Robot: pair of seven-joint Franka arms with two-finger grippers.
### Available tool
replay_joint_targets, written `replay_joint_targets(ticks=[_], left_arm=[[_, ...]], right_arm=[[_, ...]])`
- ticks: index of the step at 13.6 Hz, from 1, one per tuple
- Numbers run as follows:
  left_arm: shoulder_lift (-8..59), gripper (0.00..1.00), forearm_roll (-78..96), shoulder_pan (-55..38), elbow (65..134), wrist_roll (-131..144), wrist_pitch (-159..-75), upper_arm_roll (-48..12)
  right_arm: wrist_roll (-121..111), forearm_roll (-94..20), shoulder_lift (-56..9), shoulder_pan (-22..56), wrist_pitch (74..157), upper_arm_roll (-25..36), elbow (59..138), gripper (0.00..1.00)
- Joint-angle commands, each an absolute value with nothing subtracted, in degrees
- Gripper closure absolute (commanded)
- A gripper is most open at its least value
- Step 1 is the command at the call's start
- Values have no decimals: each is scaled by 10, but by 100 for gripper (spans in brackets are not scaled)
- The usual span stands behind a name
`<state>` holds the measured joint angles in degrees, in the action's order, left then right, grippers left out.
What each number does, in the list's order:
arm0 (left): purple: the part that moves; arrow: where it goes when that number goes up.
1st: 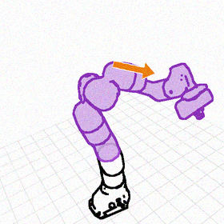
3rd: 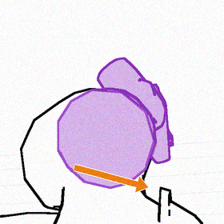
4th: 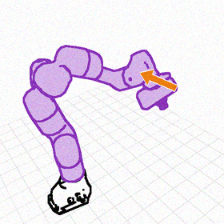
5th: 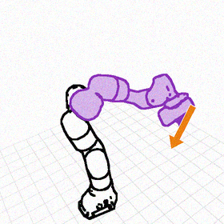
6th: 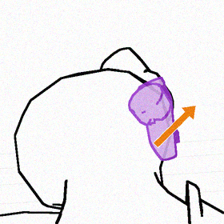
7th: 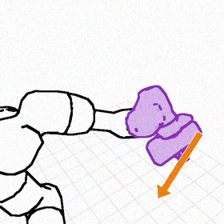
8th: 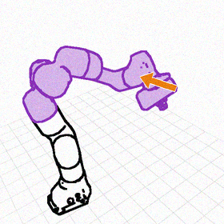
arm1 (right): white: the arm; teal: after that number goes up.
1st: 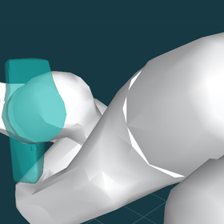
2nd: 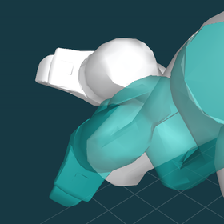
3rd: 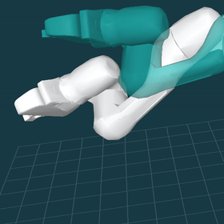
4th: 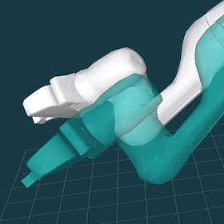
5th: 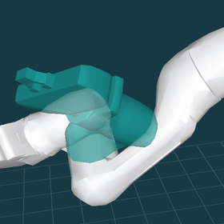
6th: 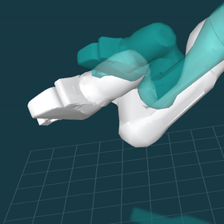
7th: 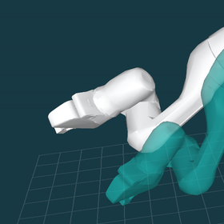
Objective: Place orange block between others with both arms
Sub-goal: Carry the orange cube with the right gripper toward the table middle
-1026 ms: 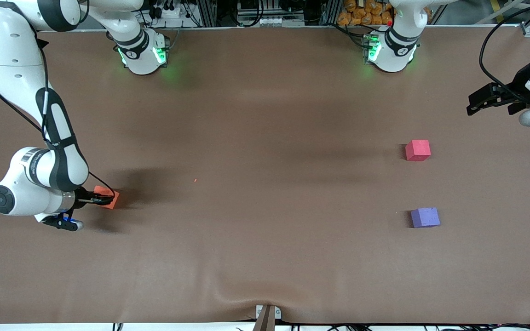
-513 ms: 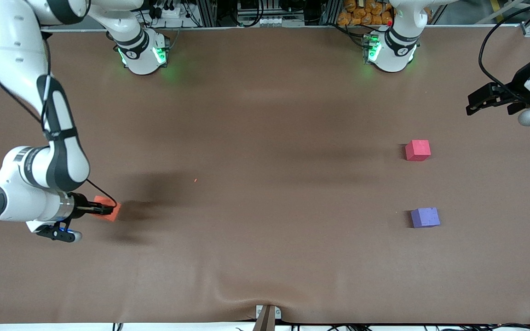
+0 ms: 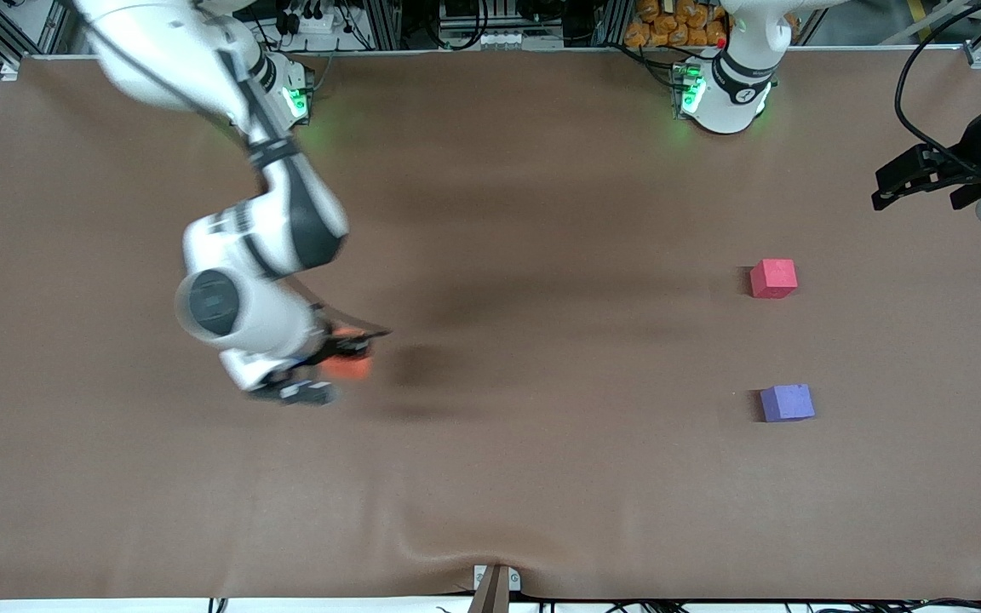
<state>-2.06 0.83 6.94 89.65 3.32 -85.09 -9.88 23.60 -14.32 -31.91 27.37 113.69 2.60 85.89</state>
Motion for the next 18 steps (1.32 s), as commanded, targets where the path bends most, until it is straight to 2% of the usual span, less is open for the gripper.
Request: replay_joint_targets(ticks=[1, 5, 9, 11, 12, 14, 15, 18], left_arm=[[-25, 0, 0, 74, 891, 17, -839, -101], [-20, 0, 1, 76, 896, 10, -840, -100], [-16, 0, 2, 73, 895, 11, -841, -102], [-12, 0, 2, 71, 895, 12, -844, -104], [-9, 0, 3, 70, 895, 13, -844, -105], [2, 0, 2, 69, 896, 17, -845, -108], [3, 0, 1, 69, 896, 18, -845, -112], [24, 0, 2, 68, 896, 26, -845, -126]], right_arm=[[230, -229, -332, 320, 1154, 33, 866, 55], [236, -290, -383, 409, 1200, 34, 867, 53], [234, -300, -416, 439, 1241, 33, 866, 51], [234, -319, -424, 445, 1254, 33, 866, 47], [234, -326, -427, 446, 1268, 34, 866, 42], [232, -326, -427, 446, 1280, 33, 867, 16], [231, -326, -427, 444, 1280, 34, 867, 0], [226, -324, -420, 433, 1278, 35, 866, 0]])
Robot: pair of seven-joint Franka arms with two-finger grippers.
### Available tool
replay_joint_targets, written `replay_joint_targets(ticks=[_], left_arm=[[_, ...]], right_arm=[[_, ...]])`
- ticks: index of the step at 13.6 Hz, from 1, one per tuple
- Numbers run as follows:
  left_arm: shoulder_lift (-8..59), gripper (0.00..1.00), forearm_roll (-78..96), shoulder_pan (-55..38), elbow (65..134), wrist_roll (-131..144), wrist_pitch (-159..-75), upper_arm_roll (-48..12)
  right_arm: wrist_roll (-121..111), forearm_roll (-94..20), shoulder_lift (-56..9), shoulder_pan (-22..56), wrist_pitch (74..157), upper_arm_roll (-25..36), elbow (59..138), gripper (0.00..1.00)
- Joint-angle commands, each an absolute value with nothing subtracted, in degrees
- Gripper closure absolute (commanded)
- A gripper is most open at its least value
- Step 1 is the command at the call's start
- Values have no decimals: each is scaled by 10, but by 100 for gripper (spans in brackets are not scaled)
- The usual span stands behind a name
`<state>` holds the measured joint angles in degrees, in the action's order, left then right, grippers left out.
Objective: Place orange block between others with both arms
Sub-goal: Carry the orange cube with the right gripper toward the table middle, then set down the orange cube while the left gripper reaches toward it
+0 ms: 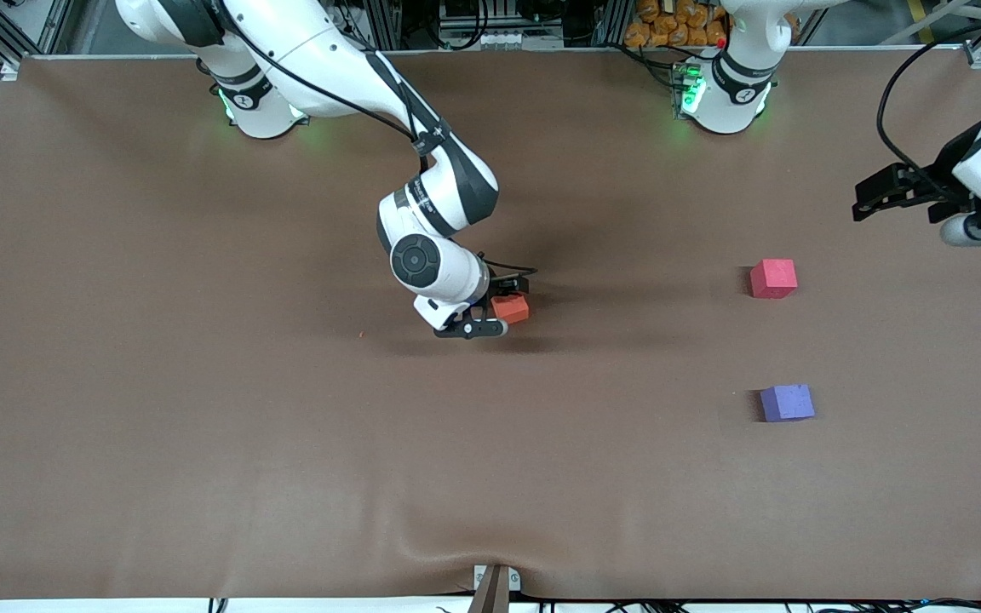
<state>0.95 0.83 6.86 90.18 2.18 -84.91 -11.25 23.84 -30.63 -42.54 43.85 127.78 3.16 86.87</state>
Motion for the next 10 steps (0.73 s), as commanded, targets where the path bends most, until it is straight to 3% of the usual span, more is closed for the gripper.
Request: replay_joint_targets(ticks=[1, 5, 10], left_arm=[[35, 0, 3, 68, 895, 27, -849, -137], [92, 0, 4, 37, 895, 110, -906, -193], [212, 0, -16, -120, 888, 357, -1015, -196]], right_arm=[[226, -323, -413, 422, 1274, 36, 864, 0], [226, -284, -324, 361, 1143, 39, 860, 0], [214, -188, -201, 252, 850, 34, 763, 0]])
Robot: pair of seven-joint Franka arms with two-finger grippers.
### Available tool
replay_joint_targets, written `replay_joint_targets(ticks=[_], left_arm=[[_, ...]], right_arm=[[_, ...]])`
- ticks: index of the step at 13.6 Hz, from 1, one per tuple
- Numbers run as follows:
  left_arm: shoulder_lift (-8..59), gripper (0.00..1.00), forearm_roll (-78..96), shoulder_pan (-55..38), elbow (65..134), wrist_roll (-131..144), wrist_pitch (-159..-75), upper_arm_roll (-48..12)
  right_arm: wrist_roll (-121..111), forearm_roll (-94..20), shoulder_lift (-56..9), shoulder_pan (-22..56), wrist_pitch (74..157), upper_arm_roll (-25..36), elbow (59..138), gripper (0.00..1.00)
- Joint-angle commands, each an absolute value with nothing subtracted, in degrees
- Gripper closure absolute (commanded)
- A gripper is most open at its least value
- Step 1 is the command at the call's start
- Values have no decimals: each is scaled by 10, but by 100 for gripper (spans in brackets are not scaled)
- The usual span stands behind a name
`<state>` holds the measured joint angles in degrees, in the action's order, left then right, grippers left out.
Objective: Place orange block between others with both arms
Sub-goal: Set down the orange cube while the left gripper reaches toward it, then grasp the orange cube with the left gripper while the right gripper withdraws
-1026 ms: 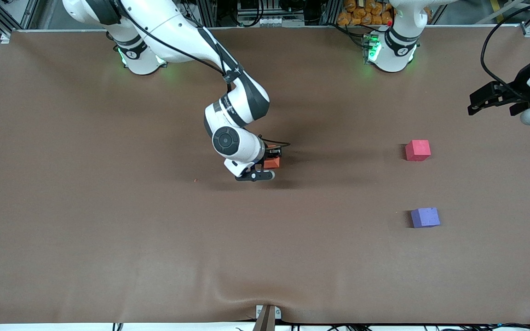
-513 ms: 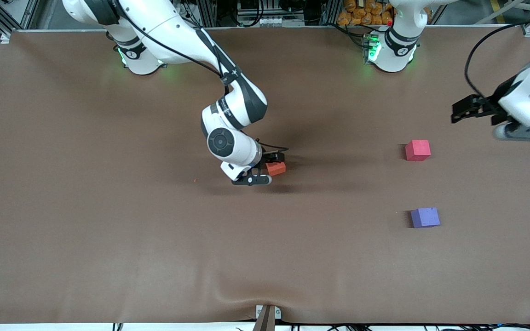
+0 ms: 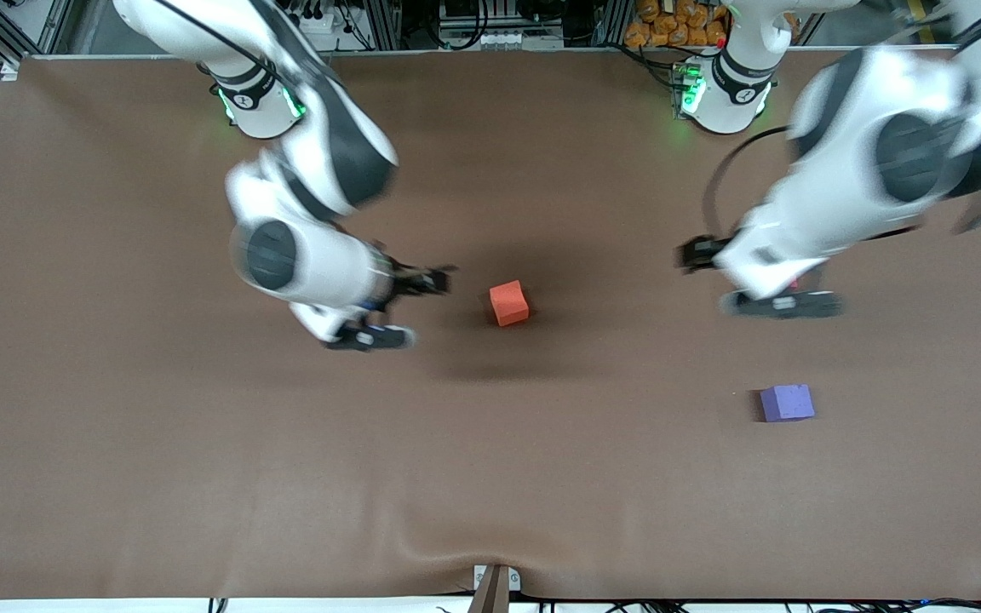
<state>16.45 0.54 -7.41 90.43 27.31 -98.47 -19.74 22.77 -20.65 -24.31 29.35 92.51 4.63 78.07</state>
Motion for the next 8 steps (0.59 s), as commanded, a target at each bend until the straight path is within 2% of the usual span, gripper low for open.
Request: replay_joint_targets(ticks=[1, 4, 6, 8], left_arm=[[236, 0, -17, -151, 887, 412, -1039, -196], [291, 0, -43, -222, 887, 545, -1120, -193], [324, 0, -67, -247, 887, 604, -1164, -193], [356, 0, -75, -268, 887, 638, -1199, -191]], right_arm=[[187, -185, -179, 227, 811, 34, 757, 0], [82, -110, -107, 144, 742, 32, 757, 0], [-50, -73, -88, 63, 687, 26, 757, 0], [-94, -24, -77, 28, 684, 25, 759, 0]])
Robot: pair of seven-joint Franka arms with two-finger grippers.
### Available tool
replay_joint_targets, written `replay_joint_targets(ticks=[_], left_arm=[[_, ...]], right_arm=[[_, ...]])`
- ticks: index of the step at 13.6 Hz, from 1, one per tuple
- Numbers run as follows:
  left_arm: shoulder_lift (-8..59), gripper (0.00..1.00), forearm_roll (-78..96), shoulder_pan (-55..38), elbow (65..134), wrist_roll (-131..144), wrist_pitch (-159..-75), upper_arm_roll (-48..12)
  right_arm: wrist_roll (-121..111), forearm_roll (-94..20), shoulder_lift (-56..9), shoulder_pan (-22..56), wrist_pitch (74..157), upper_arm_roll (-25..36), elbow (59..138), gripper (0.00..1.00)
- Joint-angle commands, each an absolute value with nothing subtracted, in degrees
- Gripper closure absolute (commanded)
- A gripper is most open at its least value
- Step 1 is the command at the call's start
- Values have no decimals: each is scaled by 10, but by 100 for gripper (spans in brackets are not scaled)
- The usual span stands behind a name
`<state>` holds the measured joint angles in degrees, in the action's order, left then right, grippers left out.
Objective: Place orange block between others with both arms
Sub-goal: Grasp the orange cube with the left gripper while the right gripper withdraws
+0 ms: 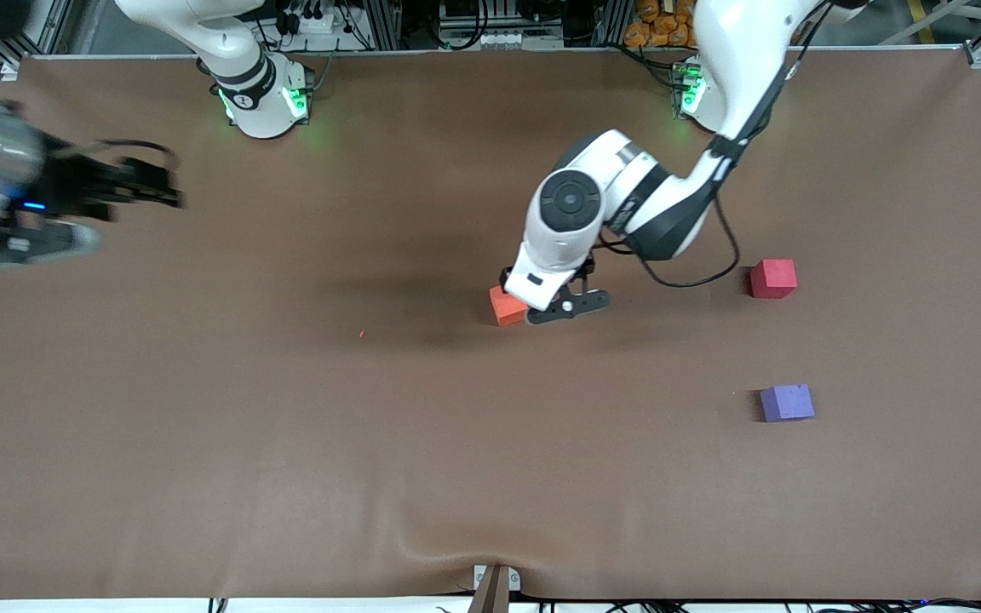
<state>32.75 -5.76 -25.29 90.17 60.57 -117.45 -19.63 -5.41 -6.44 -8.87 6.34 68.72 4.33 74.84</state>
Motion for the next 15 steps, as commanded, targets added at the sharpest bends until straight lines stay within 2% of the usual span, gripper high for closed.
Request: replay_joint_targets(ticks=[1, 4, 9, 15], left_arm=[[371, 0, -75, -273, 887, 644, -1222, -190], [401, 0, -93, -281, 886, 652, -1262, -189], [428, 0, -98, -286, 885, 654, -1265, -189], [479, 0, -99, -317, 831, 688, -1267, -173]], right_arm=[[-94, 2, -73, 23, 686, 25, 759, 0], [-95, 29, -56, 18, 693, 25, 759, 0], [-96, 22, -48, 4, 694, 24, 757, 0], [-97, -34, -40, 5, 687, 54, 756, 0]])
